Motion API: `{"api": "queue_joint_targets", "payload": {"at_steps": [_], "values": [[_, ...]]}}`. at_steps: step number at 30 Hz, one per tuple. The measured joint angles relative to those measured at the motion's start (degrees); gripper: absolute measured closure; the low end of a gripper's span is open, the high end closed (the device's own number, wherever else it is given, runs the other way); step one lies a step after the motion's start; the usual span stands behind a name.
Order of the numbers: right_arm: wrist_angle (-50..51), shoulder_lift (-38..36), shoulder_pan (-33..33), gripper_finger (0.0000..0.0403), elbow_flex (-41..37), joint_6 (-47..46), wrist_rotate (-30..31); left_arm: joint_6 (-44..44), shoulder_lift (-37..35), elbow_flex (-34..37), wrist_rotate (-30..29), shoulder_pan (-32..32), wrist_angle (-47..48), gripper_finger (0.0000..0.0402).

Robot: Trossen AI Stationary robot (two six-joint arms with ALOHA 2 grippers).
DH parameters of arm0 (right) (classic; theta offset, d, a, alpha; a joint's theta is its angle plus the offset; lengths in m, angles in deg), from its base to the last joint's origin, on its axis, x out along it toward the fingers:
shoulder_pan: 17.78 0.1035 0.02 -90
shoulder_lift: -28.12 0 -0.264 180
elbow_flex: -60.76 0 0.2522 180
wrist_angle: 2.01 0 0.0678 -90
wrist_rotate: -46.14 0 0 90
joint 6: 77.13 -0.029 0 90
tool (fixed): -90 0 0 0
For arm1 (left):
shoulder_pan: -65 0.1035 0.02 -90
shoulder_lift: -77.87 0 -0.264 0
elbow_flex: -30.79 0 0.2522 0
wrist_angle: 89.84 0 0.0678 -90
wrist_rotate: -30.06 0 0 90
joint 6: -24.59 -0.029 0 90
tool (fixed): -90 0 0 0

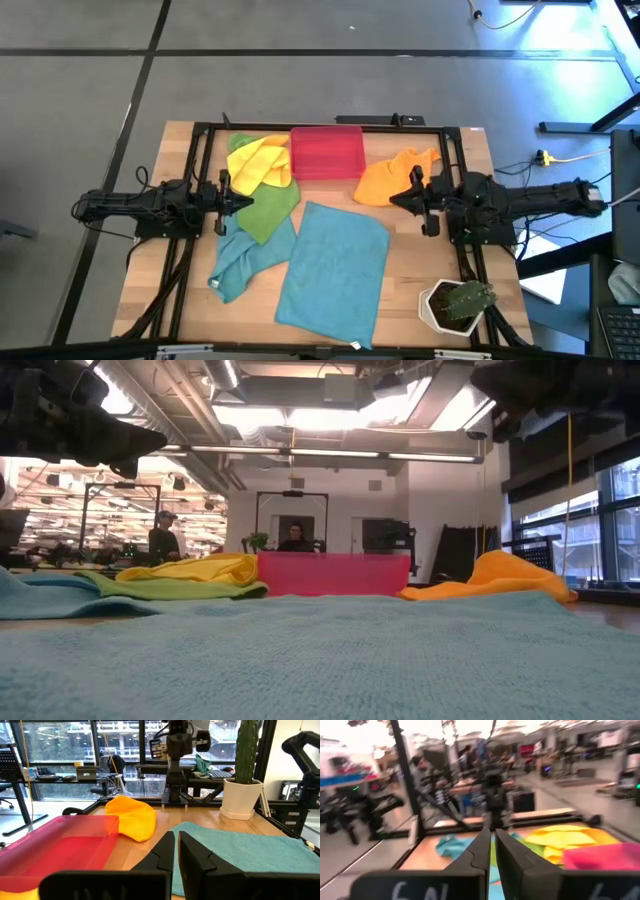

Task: Roll microfiber towels into tight, uniform cylinder then place into a basket
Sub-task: Fold the right blue microfiber towel

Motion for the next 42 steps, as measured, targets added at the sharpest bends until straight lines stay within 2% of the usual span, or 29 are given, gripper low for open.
{"api": "queue_joint_targets", "payload": {"at_steps": [5,15,19,23,29,33,42], "values": [[0.7,7.5,5.2,0.0373,3.2,3.0,2.9,0.0,0.0,0.0,0.0,0.0,0.0,0.0388],[-0.1,18.5,8.1,0.0365,3.4,7.8,0.4,0.0,0.0,0.0,0.0,0.0,0.0,0.0388],[-1.3,22.4,8.1,0.0324,3.4,9.9,0.4,0.0,0.0,0.0,0.0,0.0,0.0,0.0388],[-2.8,24.9,9.0,0.0255,3.4,10.4,0.4,0.0,0.0,0.0,0.0,0.0,0.0,0.0388],[-4.7,27.0,14.5,0.0165,3.8,8.2,-1.0,0.0,0.0,0.0,0.0,0.0,0.0,0.0388],[-5.2,28.6,19.2,0.0146,6.1,8.0,-0.9,0.0,0.0,0.0,0.0,0.0,0.0,0.0388],[-5.0,38.3,27.8,0.0144,10.8,7.4,3.7,0.0,0.0,0.0,0.0,0.0,0.0,0.0388]]}}
